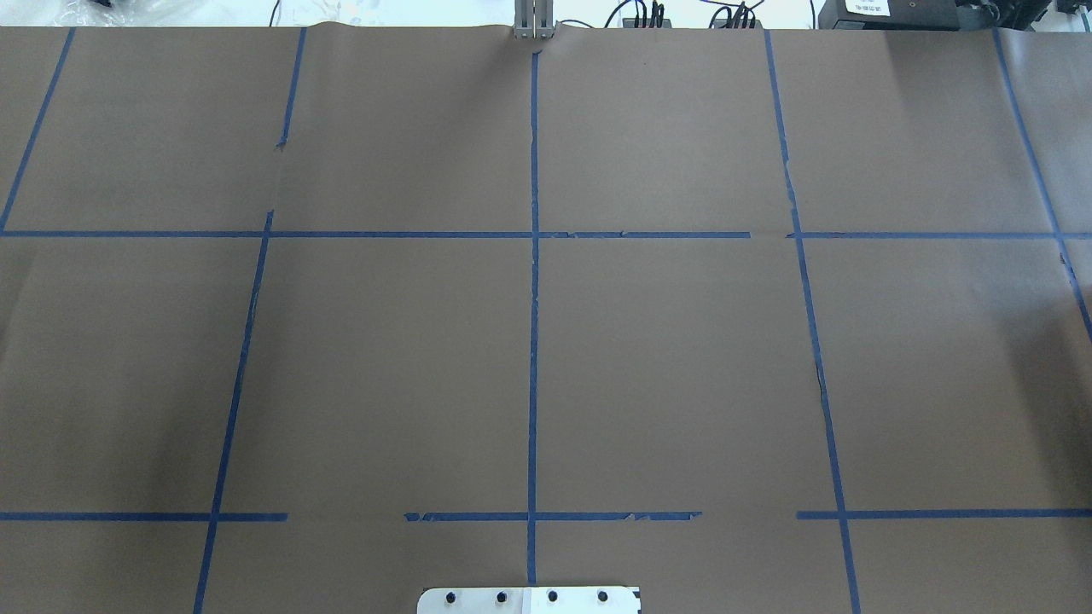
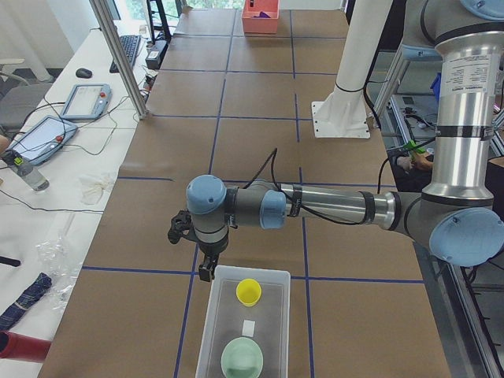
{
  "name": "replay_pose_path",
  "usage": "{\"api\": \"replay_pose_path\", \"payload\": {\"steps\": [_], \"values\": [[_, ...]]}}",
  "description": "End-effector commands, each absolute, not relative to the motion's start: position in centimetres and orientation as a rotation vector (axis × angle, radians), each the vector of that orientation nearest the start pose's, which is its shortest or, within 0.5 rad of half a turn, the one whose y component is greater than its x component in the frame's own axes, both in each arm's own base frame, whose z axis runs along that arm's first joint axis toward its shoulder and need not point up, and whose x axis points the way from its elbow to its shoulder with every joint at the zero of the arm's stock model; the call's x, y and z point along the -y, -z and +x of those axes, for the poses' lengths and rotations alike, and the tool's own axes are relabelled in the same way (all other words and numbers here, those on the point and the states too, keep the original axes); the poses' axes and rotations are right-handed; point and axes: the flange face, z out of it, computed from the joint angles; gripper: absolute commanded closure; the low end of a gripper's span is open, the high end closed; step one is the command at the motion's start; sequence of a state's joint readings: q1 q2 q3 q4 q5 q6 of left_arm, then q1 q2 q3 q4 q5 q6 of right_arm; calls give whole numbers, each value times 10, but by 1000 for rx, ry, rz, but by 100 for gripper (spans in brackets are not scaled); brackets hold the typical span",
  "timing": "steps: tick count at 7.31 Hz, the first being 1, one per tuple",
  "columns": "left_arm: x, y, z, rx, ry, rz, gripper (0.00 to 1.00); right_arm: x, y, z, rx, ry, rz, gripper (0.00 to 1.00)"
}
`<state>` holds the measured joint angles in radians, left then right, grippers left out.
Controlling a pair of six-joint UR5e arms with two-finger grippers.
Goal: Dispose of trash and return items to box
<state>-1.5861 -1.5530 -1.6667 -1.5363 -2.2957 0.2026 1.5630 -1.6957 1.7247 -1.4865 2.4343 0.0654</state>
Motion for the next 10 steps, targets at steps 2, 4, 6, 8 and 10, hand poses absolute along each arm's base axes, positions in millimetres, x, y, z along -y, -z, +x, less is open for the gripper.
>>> {"api": "replay_pose_path", "payload": {"steps": [2, 4, 6, 8, 10], "values": [[486, -627, -75, -719, -194, 120, 0, 442, -629, 62, 867, -22, 76, 0], [487, -625, -74, -721, -198, 124, 0, 441, -629, 67, 866, -35, 81, 0], [486, -627, -74, -721, -196, 121, 0, 442, -628, 67, 865, -34, 82, 0], [487, -627, -72, -753, -132, 97, 0, 442, -628, 67, 865, -41, 80, 0], [487, -625, -72, -758, -73, 78, 0, 442, -628, 67, 862, -44, 79, 0]]}}
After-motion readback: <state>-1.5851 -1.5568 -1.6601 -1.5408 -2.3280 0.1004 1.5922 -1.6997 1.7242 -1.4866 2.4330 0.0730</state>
